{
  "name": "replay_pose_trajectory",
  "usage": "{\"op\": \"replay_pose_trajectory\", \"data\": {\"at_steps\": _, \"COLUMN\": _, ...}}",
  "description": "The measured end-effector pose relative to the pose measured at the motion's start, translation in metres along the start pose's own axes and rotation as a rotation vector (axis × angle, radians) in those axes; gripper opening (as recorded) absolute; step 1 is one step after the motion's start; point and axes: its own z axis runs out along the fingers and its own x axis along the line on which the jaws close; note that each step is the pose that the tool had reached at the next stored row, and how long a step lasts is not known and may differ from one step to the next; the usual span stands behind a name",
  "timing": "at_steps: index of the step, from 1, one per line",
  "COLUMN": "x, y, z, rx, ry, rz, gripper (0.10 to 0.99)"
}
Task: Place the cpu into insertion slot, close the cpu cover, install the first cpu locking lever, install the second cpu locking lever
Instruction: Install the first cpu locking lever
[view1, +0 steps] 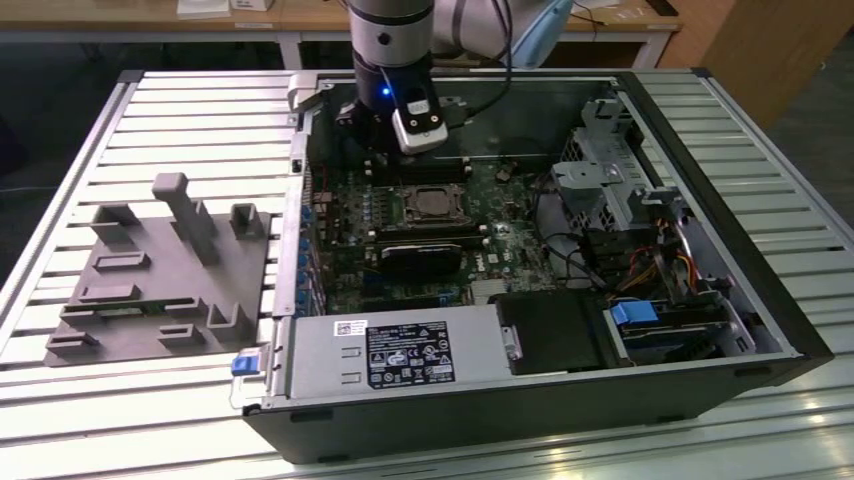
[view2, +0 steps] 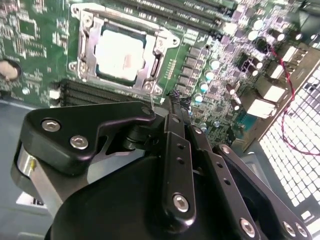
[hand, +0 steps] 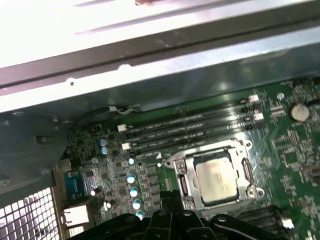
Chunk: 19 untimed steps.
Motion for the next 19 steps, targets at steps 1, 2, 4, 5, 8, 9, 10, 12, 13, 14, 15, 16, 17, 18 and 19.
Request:
{"op": "replay_pose_trajectory", "data": {"at_steps": 1, "x": 0.0002, "y": -0.0001, "z": 0.0002, "rx": -0.007, "ry": 0.0025, "rz": -0.006, "gripper": 0.102}}
{"op": "replay_pose_trajectory", "data": {"at_steps": 2, "x": 0.0006, "y": -0.0002, "z": 0.0003, "rx": -0.013, "ry": 0.0045, "rz": -0.011, "gripper": 0.102}}
{"op": "replay_pose_trajectory", "data": {"at_steps": 4, "x": 0.0017, "y": -0.0006, "z": 0.0005, "rx": -0.023, "ry": 0.0073, "rz": -0.018, "gripper": 0.102}}
{"op": "replay_pose_trajectory", "data": {"at_steps": 5, "x": 0.0024, "y": -0.0009, "z": 0.0005, "rx": -0.027, "ry": 0.0085, "rz": -0.020, "gripper": 0.102}}
{"op": "replay_pose_trajectory", "data": {"at_steps": 8, "x": 0.0048, "y": -0.0019, "z": 0.0007, "rx": -0.040, "ry": 0.0110, "rz": -0.026, "gripper": 0.102}}
{"op": "replay_pose_trajectory", "data": {"at_steps": 9, "x": 0.0058, "y": -0.0023, "z": 0.0008, "rx": -0.045, "ry": 0.0118, "rz": -0.027, "gripper": 0.102}}
{"op": "replay_pose_trajectory", "data": {"at_steps": 10, "x": 0.0068, "y": -0.0027, "z": 0.0008, "rx": -0.050, "ry": 0.0127, "rz": -0.028, "gripper": 0.102}}
{"op": "replay_pose_trajectory", "data": {"at_steps": 12, "x": 0.0087, "y": -0.0035, "z": 0.0009, "rx": -0.061, "ry": 0.0141, "rz": -0.030, "gripper": 0.102}}
{"op": "replay_pose_trajectory", "data": {"at_steps": 13, "x": 0.0097, "y": -0.0038, "z": 0.0010, "rx": -0.069, "ry": 0.0156, "rz": -0.031, "gripper": 0.102}}
{"op": "replay_pose_trajectory", "data": {"at_steps": 14, "x": 0.0109, "y": -0.0041, "z": 0.0011, "rx": -0.080, "ry": 0.0181, "rz": -0.031, "gripper": 0.102}}
{"op": "replay_pose_trajectory", "data": {"at_steps": 15, "x": 0.0119, "y": -0.0044, "z": 0.0013, "rx": -0.093, "ry": 0.0211, "rz": -0.032, "gripper": 0.102}}
{"op": "replay_pose_trajectory", "data": {"at_steps": 16, "x": 0.0127, "y": -0.0046, "z": 0.0014, "rx": -0.106, "ry": 0.0241, "rz": -0.033, "gripper": 0.102}}
{"op": "replay_pose_trajectory", "data": {"at_steps": 17, "x": 0.0133, "y": -0.0048, "z": 0.0015, "rx": -0.117, "ry": 0.0269, "rz": -0.033, "gripper": 0.102}}
{"op": "replay_pose_trajectory", "data": {"at_steps": 18, "x": 0.0137, "y": -0.0050, "z": 0.0015, "rx": -0.128, "ry": 0.0294, "rz": -0.035, "gripper": 0.102}}
{"op": "replay_pose_trajectory", "data": {"at_steps": 19, "x": 0.0140, "y": -0.0051, "z": 0.0016, "rx": -0.140, "ry": 0.0323, "rz": -0.036, "gripper": 0.102}}
